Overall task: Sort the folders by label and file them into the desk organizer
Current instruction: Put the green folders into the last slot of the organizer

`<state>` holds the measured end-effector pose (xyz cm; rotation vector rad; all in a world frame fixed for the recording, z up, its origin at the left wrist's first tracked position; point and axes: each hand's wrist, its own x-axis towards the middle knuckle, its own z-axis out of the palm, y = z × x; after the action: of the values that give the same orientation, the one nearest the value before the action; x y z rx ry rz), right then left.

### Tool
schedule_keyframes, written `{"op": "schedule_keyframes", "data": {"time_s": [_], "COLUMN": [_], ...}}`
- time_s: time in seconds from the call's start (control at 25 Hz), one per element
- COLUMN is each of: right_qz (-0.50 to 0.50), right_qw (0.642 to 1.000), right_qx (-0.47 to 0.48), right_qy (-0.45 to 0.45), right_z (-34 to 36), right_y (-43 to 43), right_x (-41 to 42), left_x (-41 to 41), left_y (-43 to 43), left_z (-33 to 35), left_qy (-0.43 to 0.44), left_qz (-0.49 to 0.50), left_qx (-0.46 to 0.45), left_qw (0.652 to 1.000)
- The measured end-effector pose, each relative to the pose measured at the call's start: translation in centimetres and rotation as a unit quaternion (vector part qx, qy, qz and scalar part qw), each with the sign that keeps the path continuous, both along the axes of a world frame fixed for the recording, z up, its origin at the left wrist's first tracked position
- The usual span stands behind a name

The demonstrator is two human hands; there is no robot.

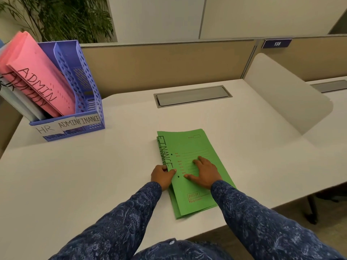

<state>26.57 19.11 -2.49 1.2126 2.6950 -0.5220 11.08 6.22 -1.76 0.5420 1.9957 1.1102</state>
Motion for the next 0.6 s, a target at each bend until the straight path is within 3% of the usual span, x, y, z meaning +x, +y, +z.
{"op": "schedule_keyframes", "data": {"time_s": [0.12, 0.36, 0.6], "right_qz": [-0.008, -0.048, -0.220], "right_qw": [1.000, 0.995, 0.930], "right_qx": [-0.008, -0.013, -0.153], "right_qy": [0.008, 0.086, 0.251], "right_z": [0.9, 3.2, 5.1], "right_y": [0.1, 0.4, 1.5], "right_x": [-0.1, -0.9, -2.8], "left_x": [0.4, -1.1, -6.4], "left_y": [0.7, 0.0, -4.7], "left_z": [1.0, 3.0, 4.8], "left_qy": [-0.078, -0.112, -0.100], "left_qz": [0.026, -0.004, 0.042], "left_qx": [0.026, 0.108, 0.155], "left_qw": [0.996, 0.988, 0.982]}}
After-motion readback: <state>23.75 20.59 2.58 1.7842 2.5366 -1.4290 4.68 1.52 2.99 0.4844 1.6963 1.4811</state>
